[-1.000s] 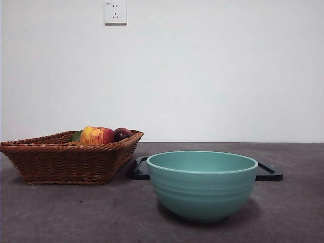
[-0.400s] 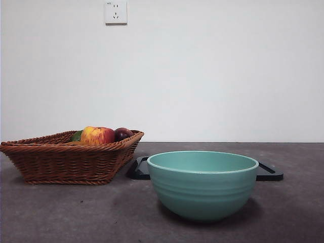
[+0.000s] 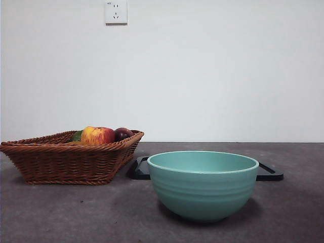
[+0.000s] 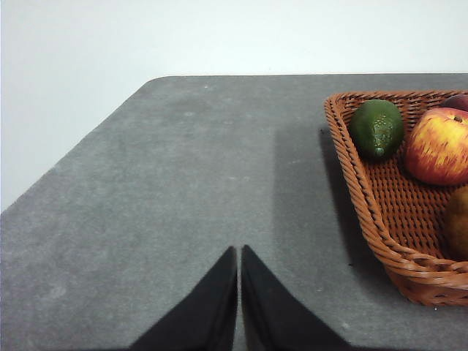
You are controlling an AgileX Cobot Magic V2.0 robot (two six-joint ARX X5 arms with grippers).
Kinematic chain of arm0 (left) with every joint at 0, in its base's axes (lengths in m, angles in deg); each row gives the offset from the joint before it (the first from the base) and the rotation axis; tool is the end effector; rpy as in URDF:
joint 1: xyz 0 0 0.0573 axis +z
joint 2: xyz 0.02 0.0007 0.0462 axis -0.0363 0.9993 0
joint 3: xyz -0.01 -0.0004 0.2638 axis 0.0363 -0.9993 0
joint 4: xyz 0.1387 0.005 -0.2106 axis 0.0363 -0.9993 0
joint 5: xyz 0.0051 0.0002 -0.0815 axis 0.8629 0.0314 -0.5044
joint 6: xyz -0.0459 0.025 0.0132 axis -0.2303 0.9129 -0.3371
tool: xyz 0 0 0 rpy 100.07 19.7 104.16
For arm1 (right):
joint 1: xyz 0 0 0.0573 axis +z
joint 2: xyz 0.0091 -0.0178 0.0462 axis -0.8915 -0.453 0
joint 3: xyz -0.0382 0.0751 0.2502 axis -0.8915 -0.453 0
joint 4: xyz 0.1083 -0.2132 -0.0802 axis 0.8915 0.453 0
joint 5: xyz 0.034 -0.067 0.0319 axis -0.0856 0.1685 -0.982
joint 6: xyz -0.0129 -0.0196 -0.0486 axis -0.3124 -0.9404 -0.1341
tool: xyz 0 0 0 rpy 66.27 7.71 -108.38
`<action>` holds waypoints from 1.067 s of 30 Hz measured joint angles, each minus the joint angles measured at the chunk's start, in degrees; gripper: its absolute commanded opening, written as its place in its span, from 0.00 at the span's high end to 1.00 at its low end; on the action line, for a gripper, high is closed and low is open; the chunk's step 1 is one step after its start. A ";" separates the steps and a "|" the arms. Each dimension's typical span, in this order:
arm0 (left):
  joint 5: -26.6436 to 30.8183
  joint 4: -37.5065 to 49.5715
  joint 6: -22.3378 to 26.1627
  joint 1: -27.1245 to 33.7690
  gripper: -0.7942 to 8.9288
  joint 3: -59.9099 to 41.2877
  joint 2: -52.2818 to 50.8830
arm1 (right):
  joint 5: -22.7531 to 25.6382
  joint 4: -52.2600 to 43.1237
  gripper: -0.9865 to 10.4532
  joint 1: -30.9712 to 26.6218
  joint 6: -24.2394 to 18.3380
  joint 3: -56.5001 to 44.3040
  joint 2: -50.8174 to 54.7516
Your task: Pick up the wifruite, put it on the bowl, pick up the plate, put it on desk
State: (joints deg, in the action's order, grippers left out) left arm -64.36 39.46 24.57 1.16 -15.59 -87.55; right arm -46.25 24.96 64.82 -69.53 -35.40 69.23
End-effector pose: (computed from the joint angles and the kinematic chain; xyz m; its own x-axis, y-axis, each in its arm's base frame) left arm 0.0946 0.0066 0.1566 0.9828 0.1021 -0.1541 -0.0961 0.9943 0.0458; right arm 0.0961 0.0037 0.1765 0.9978 0.0560 -0.0352 -0.0531 0.9955 0.0787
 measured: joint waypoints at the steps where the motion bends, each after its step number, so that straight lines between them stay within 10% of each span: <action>1: 0.00 0.00 0.00 0.00 0.91 0.00 0.00 | 0.02 0.02 0.91 0.00 0.00 -0.28 0.28; 32: 0.00 0.00 0.00 0.00 0.91 0.00 0.00 | 1.40 6.01 0.91 0.00 0.48 -2.75 1.86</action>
State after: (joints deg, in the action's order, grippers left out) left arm -64.36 39.46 24.57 1.16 -15.59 -87.55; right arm -44.85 30.97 64.82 -69.05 -38.15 71.09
